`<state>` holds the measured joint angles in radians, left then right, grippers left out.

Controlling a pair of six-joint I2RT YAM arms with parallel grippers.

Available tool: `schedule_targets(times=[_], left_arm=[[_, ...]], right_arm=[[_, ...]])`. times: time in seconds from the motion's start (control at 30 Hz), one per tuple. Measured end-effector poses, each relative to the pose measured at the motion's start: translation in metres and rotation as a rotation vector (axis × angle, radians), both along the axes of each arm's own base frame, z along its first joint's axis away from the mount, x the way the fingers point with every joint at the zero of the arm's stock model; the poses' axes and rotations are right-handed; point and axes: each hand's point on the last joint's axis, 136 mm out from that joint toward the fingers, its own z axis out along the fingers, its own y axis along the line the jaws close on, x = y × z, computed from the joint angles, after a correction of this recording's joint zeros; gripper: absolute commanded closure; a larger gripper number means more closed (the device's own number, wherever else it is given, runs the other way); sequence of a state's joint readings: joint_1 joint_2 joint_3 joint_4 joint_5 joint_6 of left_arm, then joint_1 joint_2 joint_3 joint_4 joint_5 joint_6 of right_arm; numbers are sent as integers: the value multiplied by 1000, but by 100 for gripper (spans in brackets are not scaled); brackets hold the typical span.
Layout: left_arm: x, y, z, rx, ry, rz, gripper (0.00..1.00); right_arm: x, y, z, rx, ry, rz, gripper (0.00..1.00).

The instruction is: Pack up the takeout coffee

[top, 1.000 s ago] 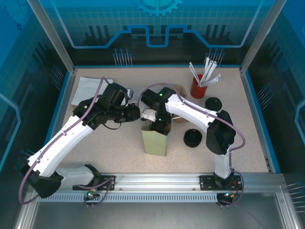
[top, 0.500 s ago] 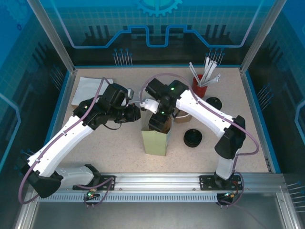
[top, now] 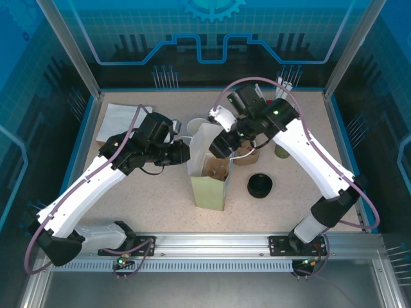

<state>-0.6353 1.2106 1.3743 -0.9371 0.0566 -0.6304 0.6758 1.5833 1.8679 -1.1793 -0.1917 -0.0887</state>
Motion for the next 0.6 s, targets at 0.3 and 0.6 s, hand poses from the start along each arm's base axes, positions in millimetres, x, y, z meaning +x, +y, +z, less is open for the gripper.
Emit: schedule_targets(times=[0.3,0.6], left_arm=[[0,0,0,0,0,0,83],[0,0,0,0,0,0,76]], right_arm=[[1,-17,48,179,-113,-85,22],[-5,-44,75,310,-181,-182,11]])
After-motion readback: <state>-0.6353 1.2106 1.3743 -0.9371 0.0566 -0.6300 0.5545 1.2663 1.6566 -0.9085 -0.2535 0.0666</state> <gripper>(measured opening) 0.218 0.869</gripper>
